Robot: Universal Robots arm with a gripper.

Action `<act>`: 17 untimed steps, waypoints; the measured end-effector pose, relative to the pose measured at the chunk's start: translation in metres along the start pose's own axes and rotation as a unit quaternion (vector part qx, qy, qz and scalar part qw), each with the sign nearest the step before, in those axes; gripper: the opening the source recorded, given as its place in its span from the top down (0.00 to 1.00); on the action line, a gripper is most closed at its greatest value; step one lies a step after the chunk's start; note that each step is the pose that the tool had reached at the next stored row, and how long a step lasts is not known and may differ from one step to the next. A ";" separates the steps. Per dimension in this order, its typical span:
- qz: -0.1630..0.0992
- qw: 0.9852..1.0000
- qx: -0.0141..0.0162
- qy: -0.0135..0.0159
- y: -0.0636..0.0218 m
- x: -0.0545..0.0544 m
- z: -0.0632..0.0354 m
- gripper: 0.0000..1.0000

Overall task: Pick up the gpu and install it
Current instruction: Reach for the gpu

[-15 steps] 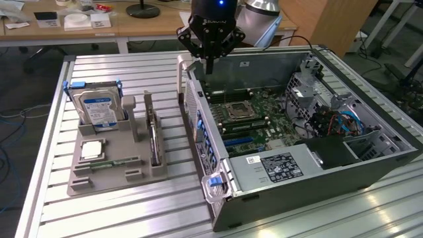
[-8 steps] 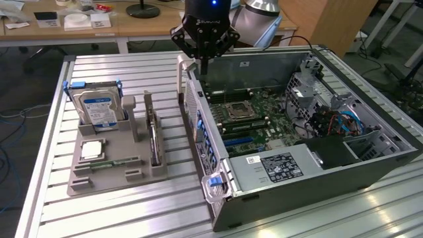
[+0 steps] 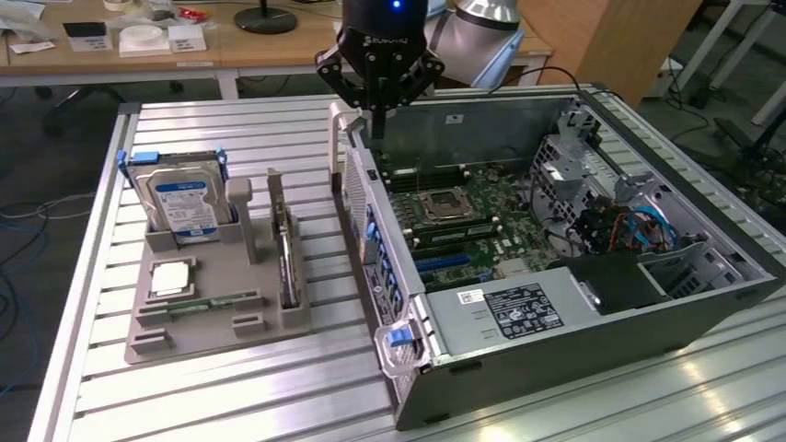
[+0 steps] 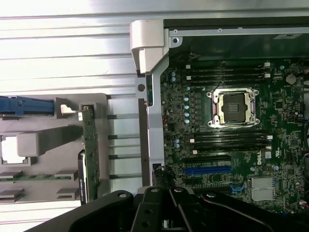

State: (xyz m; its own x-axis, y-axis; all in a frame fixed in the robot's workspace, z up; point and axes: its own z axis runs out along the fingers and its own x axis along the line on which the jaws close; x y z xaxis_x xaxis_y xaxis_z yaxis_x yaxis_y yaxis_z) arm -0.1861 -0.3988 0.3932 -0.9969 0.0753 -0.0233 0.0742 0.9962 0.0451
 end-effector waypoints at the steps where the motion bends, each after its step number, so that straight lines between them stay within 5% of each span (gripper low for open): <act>1: 0.000 1.000 0.000 0.000 0.0000 0.000 0.0000 0.89; 17: 0.000 1.000 0.000 0.000 -0.0013 0.017 -0.0005 0.89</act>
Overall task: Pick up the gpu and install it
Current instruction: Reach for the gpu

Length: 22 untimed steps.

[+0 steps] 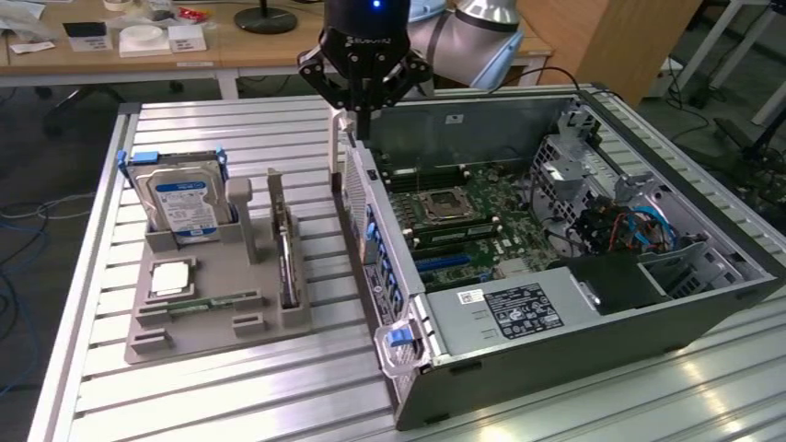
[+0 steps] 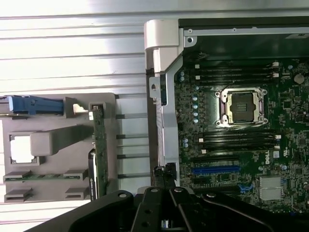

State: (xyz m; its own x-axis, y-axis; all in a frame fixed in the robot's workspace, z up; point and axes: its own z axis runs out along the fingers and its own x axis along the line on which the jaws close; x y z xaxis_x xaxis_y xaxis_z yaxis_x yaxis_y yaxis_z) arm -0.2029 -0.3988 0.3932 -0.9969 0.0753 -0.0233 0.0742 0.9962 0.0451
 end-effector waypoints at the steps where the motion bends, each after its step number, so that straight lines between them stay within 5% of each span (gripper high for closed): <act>1: 0.000 1.000 0.000 0.000 -0.0001 0.001 0.0000 0.89; 22: 0.000 1.000 0.000 0.000 -0.0021 0.028 -0.0007 0.89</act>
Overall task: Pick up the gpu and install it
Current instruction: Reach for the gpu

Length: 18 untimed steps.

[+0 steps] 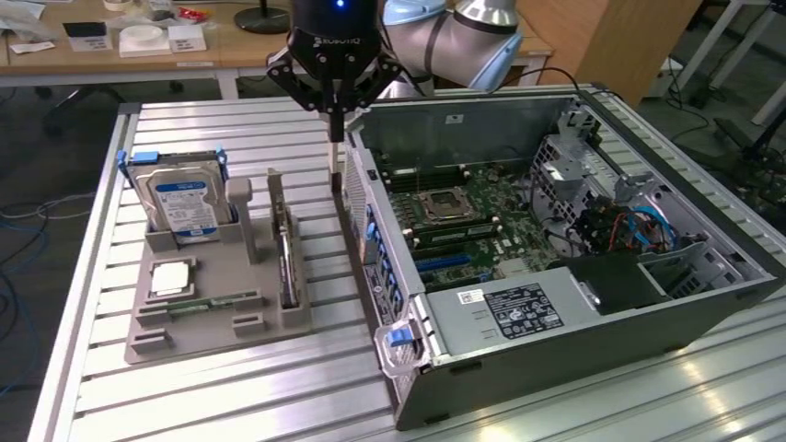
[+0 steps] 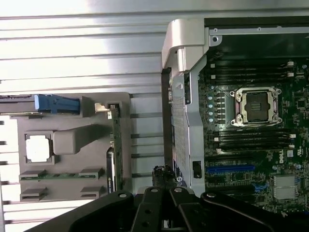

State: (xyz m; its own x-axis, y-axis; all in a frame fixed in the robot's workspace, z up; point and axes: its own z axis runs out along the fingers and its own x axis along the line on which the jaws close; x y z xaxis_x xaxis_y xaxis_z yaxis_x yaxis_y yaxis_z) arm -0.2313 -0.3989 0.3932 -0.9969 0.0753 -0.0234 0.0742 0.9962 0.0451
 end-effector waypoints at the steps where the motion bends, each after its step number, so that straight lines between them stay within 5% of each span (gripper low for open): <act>1: 0.000 1.000 0.000 0.000 -0.0001 0.001 -0.0001 0.89; 18: 0.000 1.000 0.000 0.000 -0.0015 0.020 -0.0005 0.89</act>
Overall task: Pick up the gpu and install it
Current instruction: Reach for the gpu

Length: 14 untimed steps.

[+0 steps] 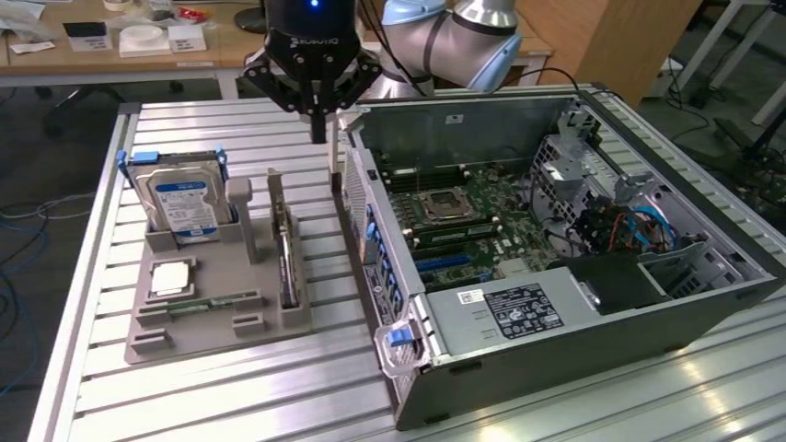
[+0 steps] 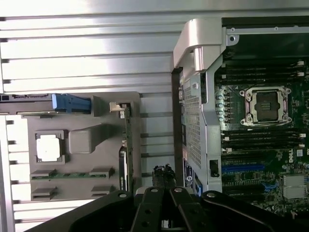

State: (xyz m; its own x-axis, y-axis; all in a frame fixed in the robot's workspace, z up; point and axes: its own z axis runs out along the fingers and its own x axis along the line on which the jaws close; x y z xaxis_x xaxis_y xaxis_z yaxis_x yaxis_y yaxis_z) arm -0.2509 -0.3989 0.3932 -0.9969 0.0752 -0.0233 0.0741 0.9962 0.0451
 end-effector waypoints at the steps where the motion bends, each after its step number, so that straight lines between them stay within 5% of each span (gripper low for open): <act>1: 0.000 1.000 0.000 0.000 -0.0001 0.001 0.0000 0.89; 14: 0.000 1.000 0.000 0.000 -0.0012 0.016 -0.0004 0.89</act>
State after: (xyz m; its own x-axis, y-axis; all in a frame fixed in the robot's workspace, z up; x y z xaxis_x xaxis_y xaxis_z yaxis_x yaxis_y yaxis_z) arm -0.2671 -0.3989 0.3932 -0.9969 0.0752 -0.0233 0.0741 0.9962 0.0451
